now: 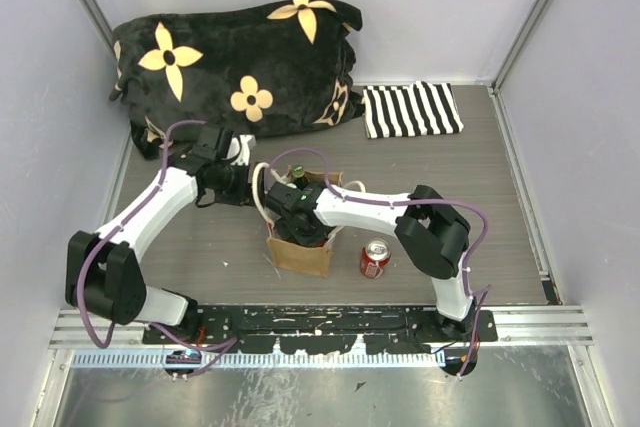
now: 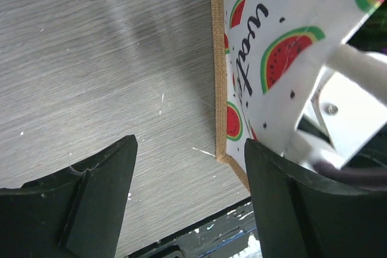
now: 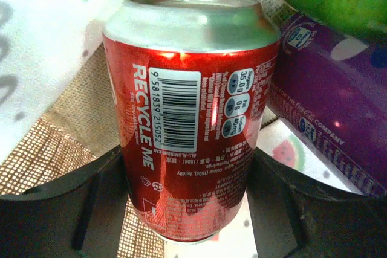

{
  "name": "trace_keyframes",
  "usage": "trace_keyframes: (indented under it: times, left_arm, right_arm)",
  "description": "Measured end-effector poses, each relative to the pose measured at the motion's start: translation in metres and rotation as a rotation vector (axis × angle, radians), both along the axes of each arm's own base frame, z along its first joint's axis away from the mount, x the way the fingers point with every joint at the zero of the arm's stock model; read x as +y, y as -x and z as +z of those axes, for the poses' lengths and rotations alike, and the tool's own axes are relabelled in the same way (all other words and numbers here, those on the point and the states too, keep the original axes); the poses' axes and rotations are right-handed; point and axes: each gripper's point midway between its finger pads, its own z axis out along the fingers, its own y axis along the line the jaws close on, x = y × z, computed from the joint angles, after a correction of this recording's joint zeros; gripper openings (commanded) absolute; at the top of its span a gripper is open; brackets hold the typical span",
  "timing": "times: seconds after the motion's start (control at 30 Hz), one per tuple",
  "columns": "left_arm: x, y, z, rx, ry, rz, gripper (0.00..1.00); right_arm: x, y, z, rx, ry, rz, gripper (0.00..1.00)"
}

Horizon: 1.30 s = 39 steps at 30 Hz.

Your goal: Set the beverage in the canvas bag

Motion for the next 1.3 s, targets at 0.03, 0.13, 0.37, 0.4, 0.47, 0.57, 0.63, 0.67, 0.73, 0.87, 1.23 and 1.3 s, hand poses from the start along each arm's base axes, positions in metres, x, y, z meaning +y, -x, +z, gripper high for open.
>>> trace_keyframes:
  times: [0.03,0.13,0.37,0.4,0.47,0.57,0.63,0.67,0.73,0.87,1.23,1.3]
  left_arm:
    - [0.003,0.001,0.002,-0.010,0.005,0.005,0.80]
    - [0.014,0.007,0.012,-0.046,0.033,0.017,0.80]
    - [0.030,0.028,0.048,-0.226,0.111,-0.050,0.81]
    - [0.028,0.034,0.057,-0.272,0.129,-0.087,0.81]
    - [0.024,0.046,0.074,-0.351,0.164,-0.154,0.83]
    - [0.018,0.064,0.095,-0.449,0.218,-0.235,0.83]
    - [0.013,0.074,0.104,-0.479,0.247,-0.272,0.82]
    - [0.012,0.076,0.104,-0.479,0.254,-0.281,0.82]
    - [0.008,0.078,0.101,-0.456,0.261,-0.294,0.81]
    - [-0.003,0.082,0.084,-0.371,0.250,-0.309,0.80]
    - [-0.014,0.090,0.038,-0.129,0.208,-0.068,0.75]
    - [-0.016,0.086,0.038,-0.124,0.218,-0.031,0.73]
  right_arm:
    - [0.002,0.000,-0.003,-0.003,-0.004,0.003,0.01]
    - [0.006,-0.001,-0.005,-0.012,-0.020,0.005,0.01]
    - [0.010,-0.004,-0.008,-0.021,-0.036,0.005,0.01]
    - [0.010,-0.004,-0.008,-0.021,-0.037,0.005,0.01]
    - [0.010,-0.004,-0.008,-0.022,-0.037,0.005,0.01]
    - [0.011,-0.004,-0.008,-0.022,-0.038,0.004,0.01]
    - [0.010,-0.004,-0.008,-0.023,-0.037,0.003,0.01]
    - [0.010,-0.004,-0.008,-0.024,-0.037,0.003,0.01]
    - [0.010,-0.004,-0.008,-0.024,-0.037,0.001,0.01]
    - [0.010,-0.005,-0.008,-0.025,-0.037,0.000,0.01]
    - [0.010,-0.005,-0.008,-0.027,-0.034,-0.002,0.01]
    - [0.011,-0.006,-0.007,-0.026,-0.032,-0.002,0.01]
